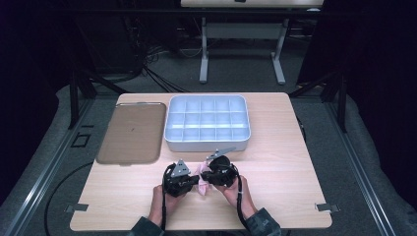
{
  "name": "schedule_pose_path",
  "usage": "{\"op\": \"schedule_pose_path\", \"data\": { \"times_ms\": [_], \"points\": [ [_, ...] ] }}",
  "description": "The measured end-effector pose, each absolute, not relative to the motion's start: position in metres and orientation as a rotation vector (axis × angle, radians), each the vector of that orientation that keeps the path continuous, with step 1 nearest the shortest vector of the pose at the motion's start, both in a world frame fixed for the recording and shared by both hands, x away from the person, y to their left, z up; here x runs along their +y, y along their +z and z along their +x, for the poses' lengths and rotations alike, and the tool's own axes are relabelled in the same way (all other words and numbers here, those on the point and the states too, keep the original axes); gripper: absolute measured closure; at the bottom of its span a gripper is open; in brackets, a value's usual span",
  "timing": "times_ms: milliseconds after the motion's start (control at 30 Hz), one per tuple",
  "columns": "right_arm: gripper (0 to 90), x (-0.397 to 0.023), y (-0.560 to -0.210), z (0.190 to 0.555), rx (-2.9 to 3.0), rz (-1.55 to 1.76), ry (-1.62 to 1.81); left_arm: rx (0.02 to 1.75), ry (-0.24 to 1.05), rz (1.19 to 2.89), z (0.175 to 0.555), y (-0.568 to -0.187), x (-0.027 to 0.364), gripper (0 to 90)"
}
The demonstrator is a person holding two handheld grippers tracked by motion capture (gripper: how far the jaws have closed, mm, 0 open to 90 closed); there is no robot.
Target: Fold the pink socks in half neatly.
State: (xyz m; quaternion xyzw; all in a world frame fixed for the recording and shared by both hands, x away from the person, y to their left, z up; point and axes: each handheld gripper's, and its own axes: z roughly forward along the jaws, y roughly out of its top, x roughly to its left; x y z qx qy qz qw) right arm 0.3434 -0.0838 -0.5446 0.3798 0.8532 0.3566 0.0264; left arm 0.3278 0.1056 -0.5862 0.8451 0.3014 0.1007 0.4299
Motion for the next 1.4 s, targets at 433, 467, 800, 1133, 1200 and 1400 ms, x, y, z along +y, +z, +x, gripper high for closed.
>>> {"op": "schedule_pose_path", "data": {
  "times_ms": [433, 467, 800, 1133, 1200, 1400],
  "points": [
    [86.9, -0.092, -0.550, 0.347, 2.609, 1.199, 1.167, 0.791, 0.274, 2.114, 0.324, -0.577, 0.108, 75.2],
    [86.8, -0.094, -0.549, 0.346, 2.607, 1.205, 1.165, 0.785, 0.274, 2.114, 0.323, -0.576, 0.109, 75.2],
    [86.8, -0.097, -0.546, 0.346, 2.596, 1.207, 1.154, 0.830, 0.261, 2.129, 0.322, -0.584, 0.117, 80.7],
    [86.7, -0.087, -0.549, 0.352, 2.627, 1.168, 1.129, 0.819, 0.237, 2.125, 0.327, -0.588, 0.114, 87.5],
    [86.7, -0.084, -0.550, 0.353, 2.627, 1.174, 1.136, 0.817, 0.234, 2.124, 0.328, -0.588, 0.114, 87.7],
    [86.7, -0.077, -0.555, 0.357, 2.648, 1.152, 1.126, 0.819, 0.219, 2.121, 0.329, -0.588, 0.115, 88.6]
  ]
}}
